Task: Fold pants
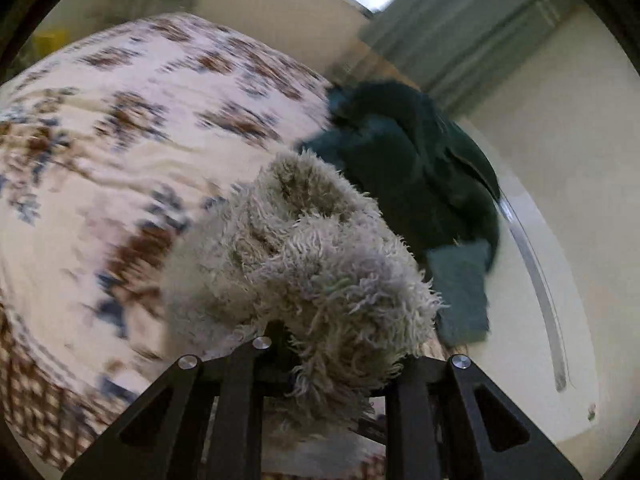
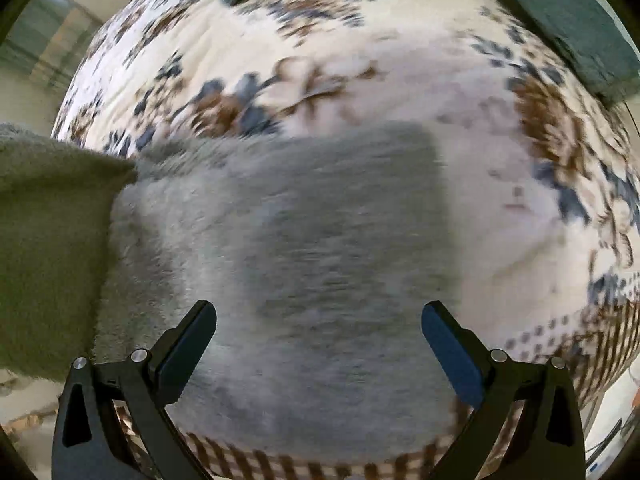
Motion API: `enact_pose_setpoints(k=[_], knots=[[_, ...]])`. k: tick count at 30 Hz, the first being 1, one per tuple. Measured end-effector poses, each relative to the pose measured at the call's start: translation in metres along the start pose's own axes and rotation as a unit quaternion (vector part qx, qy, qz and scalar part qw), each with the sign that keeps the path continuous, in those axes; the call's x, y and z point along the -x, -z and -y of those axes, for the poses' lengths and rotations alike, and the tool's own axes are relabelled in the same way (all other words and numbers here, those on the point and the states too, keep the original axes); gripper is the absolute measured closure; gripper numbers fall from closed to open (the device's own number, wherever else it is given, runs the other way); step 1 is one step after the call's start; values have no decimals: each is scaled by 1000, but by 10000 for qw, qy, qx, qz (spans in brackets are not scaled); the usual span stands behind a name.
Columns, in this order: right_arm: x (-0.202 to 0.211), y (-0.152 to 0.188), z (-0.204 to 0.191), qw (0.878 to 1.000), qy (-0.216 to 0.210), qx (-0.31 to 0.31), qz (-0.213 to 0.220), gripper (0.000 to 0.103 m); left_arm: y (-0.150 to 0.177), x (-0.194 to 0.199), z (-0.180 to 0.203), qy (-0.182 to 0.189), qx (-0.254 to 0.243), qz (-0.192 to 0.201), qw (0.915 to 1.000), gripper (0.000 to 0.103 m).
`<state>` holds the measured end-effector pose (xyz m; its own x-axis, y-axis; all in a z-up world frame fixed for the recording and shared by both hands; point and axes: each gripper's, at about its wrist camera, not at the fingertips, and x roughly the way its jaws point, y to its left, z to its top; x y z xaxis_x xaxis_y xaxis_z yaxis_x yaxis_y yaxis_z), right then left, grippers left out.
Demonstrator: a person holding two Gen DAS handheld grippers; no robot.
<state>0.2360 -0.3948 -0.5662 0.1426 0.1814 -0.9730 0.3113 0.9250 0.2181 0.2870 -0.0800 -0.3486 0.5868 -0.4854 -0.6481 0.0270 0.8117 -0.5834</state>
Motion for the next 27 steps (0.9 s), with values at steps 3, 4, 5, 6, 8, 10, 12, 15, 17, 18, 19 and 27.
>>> enact_pose_setpoints(k=[3,4,5,6,8,10,12,15,17,18,19,27], knots=[[9,2,42,9996,-32,-273,13,0,24,-28,40,184,-162,-330,9992,88],[11,4,56,9994,-9,-358,14,0,32,-40,52,216,-218,-452,9985,88],[11,6,71,9989,28,-458,10,0,44,-56,67,307,-278,-668,9969,88],[12,9,88,9983,74,-578,-10,0,50,-66,74,322,-312,-765,9961,88],[12,15,121,9965,152,-824,-29,0,73,-95,97,434,-438,-1094,9921,88],[13,22,157,9937,233,-1099,-39,0,96,-120,118,450,-637,-1404,9870,88],[14,29,190,9900,315,-1371,-58,0,120,-149,135,428,-849,-1910,9770,88],[19,38,232,9847,425,-1689,-48,0,152,-183,156,176,-1010,-2856,9528,86],[23,42,252,9820,485,-1825,-13,0,166,-192,170,12,-1219,-3249,9379,75],[25,45,262,9806,493,-1899,7,0,170,-193,176,69,-1308,-3348,9331,58],[27,46,268,9794,474,-1963,22,0,174,-192,182,180,-1377,-3409,9298,34],[31,45,284,9669,-505,-2495,177,0,116,-145,165,345,-1360,-2803,9496,20]])
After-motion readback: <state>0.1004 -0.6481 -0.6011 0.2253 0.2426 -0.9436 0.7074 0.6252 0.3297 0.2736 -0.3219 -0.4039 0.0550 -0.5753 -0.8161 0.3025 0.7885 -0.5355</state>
